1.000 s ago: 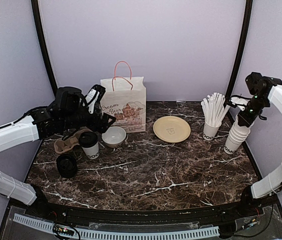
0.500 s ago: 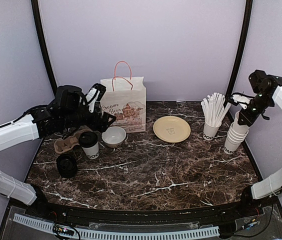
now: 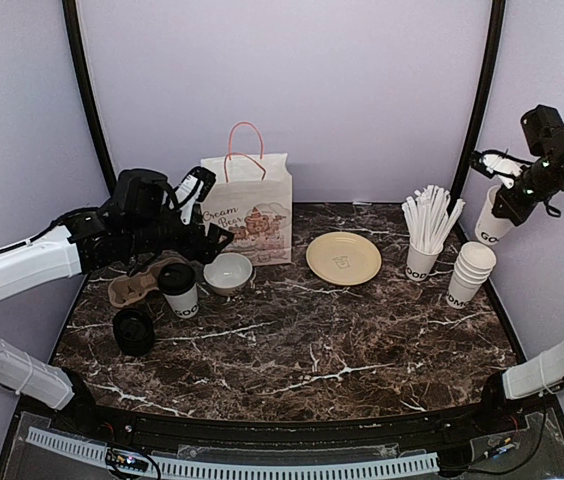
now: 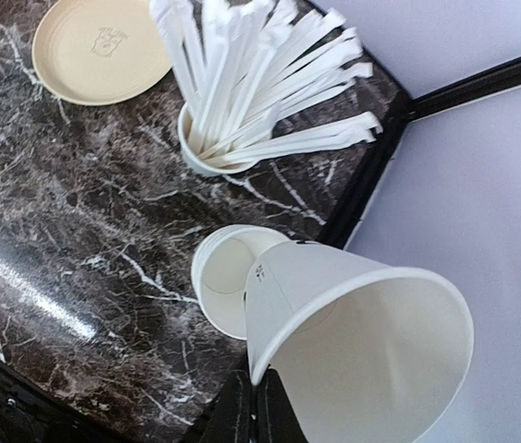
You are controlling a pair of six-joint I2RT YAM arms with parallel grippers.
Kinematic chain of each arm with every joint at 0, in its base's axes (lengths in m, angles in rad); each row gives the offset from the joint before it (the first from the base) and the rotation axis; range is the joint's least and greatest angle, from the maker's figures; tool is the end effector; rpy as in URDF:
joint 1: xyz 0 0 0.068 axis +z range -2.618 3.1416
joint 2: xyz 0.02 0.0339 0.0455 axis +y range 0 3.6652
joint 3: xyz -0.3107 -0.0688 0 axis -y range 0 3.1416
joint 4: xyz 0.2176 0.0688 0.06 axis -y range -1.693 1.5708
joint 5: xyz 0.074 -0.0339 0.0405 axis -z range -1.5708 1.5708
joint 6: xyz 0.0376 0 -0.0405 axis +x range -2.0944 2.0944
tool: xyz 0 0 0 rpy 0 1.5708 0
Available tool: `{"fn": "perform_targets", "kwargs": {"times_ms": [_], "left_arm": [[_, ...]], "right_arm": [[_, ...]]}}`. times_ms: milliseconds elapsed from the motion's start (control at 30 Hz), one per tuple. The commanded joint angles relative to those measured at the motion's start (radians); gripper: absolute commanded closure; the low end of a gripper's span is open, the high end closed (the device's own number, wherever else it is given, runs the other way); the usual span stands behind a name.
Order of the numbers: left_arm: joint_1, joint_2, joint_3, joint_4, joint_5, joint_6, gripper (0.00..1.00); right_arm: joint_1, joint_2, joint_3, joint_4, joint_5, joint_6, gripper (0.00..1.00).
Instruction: Pack the takeout coffee
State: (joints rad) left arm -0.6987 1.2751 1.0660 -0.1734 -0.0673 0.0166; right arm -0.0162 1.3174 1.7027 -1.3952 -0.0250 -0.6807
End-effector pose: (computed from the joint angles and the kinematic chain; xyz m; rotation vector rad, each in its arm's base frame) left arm 0.1993 -0.1642 0.3826 0.6482 1.8624 -0.3829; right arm 0.1806 -0.0020 0.4572 -0.8559 2.4520 -0.2249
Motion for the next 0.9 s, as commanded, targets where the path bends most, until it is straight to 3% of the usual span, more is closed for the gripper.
{"fn": "perform_targets", "kwargs": {"times_ms": [0,133,267,433,567,733,867], "left_arm": [[-0.002,-0.032,0.046,-0.029,-0.018,0.028,0.09],[-0.002,-0.033,0.072,-0.058,-0.049,0.032,0.09],[-0.001,-0.036,0.108,-0.146,-0.145,-0.008,0.06],[0.0,-0.024,0.185,-0.389,-0.267,-0.154,0.09],[0.002,-0.009,0.271,-0.681,-0.303,-0.334,0.11],[0.028,0.002,0.272,-1.03,-0.336,-0.552,0.17],[0.07,-0.007,0.183,-1.098,-0.329,-0.65,0.22]], "right_arm": [[0.002,-0.034,0.098,-0.022,0.065,-0.027,1.0],[0.01,-0.047,0.123,-0.022,0.006,-0.045,1.0],[0.124,-0.054,0.133,-0.022,-0.147,-0.073,1.0],[0.291,0.034,0.182,-0.022,-0.281,-0.112,1.0],[0.479,0.136,0.179,0.004,-0.285,-0.155,1.0],[0.693,0.22,0.073,0.24,-0.268,-0.081,1.0],[0.85,0.31,-0.004,0.378,-0.249,-0.016,1.0]]}}
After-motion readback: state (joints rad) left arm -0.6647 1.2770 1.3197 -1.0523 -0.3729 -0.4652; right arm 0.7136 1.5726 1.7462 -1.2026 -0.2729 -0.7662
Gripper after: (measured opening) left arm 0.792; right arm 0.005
